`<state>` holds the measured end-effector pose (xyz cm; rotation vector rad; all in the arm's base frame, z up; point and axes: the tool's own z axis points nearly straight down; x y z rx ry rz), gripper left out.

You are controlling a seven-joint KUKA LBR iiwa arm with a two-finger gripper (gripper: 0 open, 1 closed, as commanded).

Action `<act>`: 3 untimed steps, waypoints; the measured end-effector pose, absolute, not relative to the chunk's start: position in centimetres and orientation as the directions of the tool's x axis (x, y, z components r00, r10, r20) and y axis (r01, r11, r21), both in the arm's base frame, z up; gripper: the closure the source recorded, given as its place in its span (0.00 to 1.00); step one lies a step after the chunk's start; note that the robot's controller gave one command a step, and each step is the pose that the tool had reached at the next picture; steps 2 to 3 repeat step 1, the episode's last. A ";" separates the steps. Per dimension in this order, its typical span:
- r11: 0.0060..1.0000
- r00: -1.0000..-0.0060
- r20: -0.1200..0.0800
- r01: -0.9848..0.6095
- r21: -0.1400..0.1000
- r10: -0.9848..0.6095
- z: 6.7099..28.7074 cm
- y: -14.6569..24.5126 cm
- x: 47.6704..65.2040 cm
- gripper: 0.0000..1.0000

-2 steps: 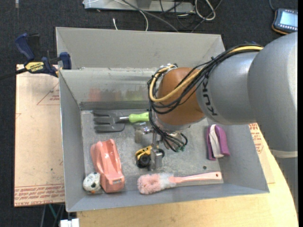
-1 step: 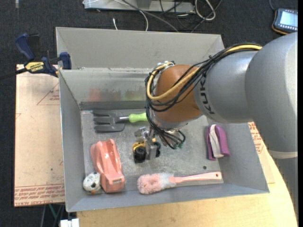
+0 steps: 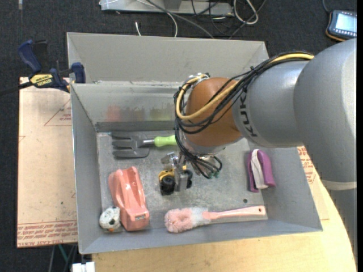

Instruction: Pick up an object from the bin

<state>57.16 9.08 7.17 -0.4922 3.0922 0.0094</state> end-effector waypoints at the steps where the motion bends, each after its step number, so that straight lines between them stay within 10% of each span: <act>1: 0.951 -0.951 -0.001 -0.310 0.006 -0.310 10.8 9.1 56.8 1.00; 3: 0.951 -0.951 -0.001 -0.310 0.006 -0.310 10.8 9.1 56.8 1.00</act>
Offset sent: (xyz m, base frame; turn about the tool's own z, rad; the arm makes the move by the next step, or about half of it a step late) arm -0.0035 -0.0004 0.0512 0.0001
